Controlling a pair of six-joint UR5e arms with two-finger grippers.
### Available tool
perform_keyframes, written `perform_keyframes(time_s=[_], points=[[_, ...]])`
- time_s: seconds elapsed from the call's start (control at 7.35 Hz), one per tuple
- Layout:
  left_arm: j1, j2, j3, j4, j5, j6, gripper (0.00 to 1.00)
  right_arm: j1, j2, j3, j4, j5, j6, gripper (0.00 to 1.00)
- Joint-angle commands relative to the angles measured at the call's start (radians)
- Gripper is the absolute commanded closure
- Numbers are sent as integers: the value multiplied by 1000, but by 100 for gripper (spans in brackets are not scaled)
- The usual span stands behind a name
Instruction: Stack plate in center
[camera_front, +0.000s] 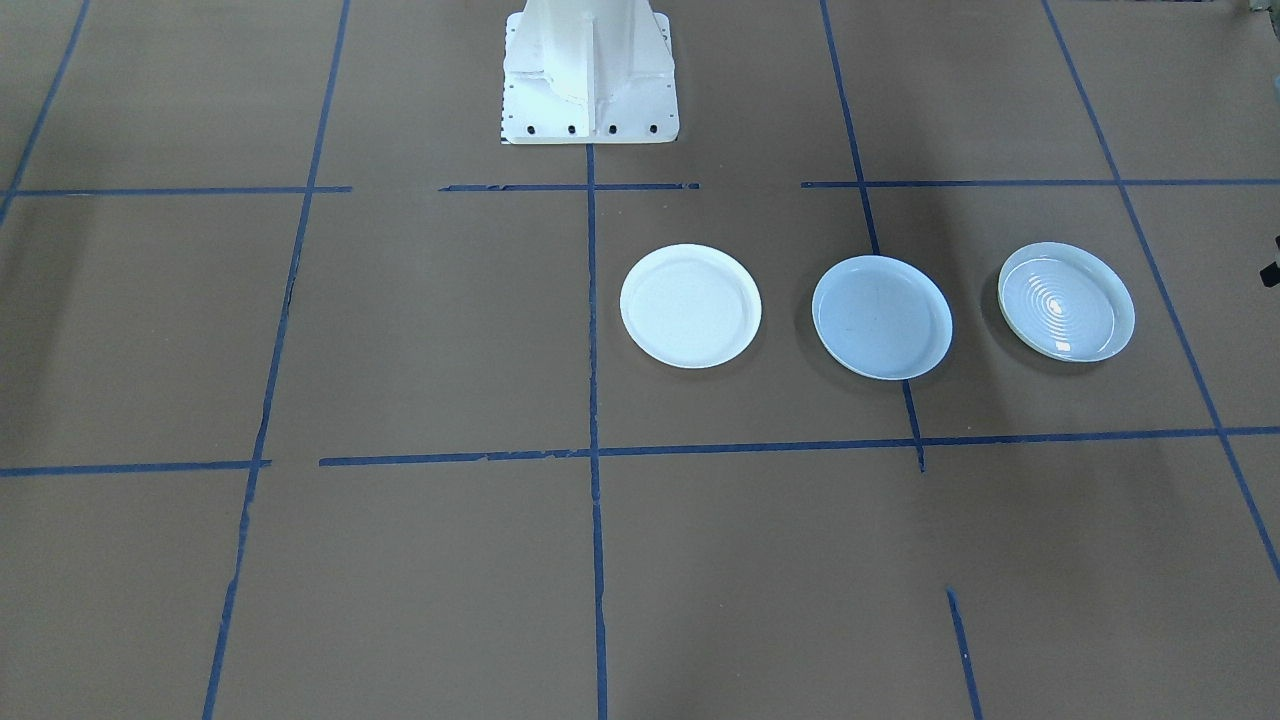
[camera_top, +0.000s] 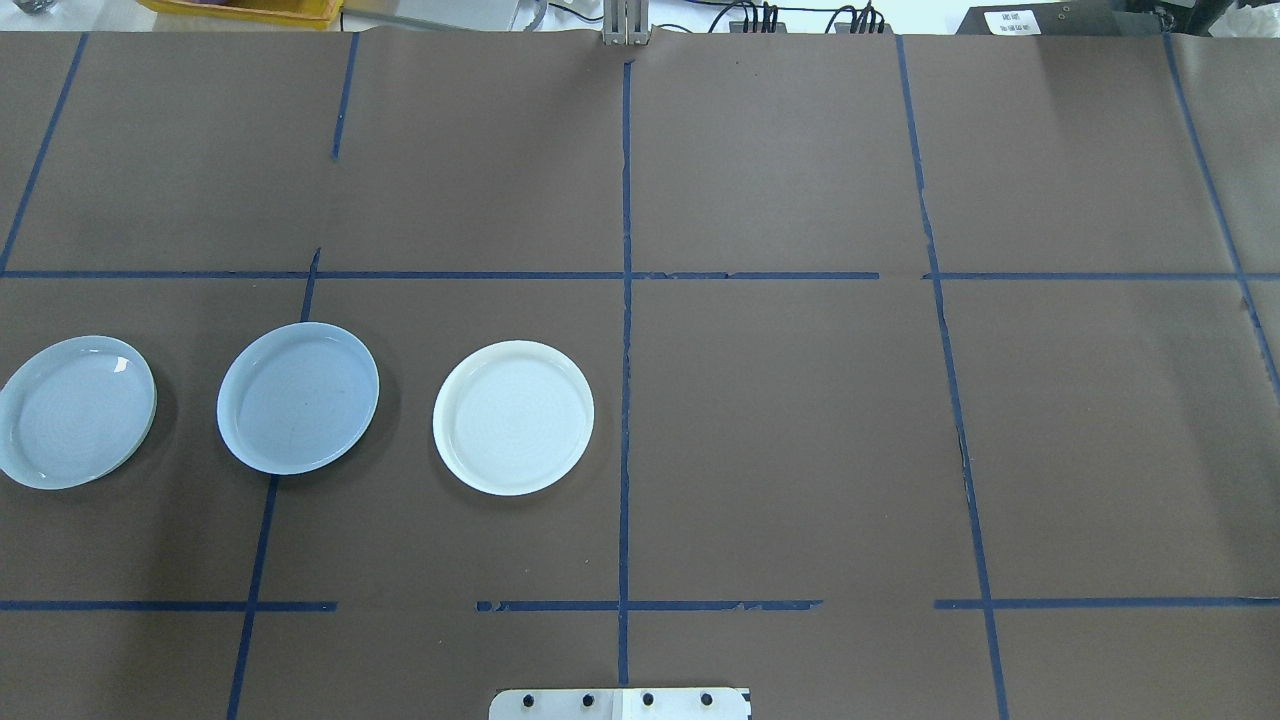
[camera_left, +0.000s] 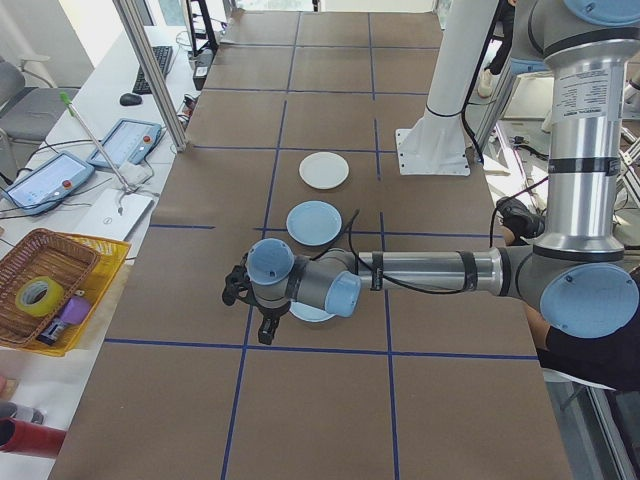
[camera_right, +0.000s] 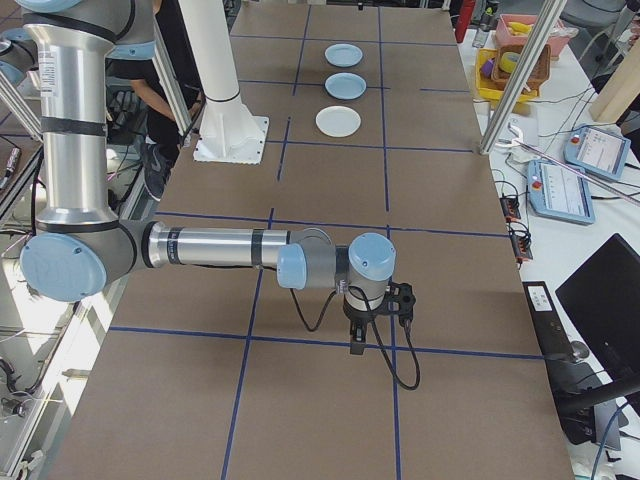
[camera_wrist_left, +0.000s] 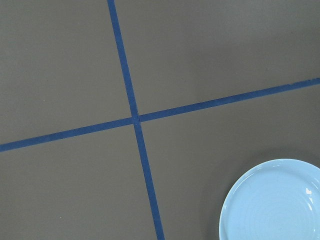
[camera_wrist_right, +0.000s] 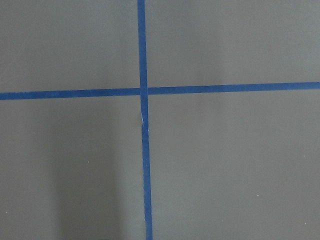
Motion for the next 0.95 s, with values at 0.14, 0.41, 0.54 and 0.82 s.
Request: perform_keyframes(time_s=[0.14,0.41,0.54,0.82], points=[[156,57,108,-390,39,-349,0,0,0,0,0,0,1,0],[235,56,168,-508,87,-473,0,0,0,0,0,-1,-1,0],[258,56,198,-563,87,-509,3,0,0,0,0,0,1,0],[295,51,203,-575,87,-531,3,0,0,0,0,0,1,0]])
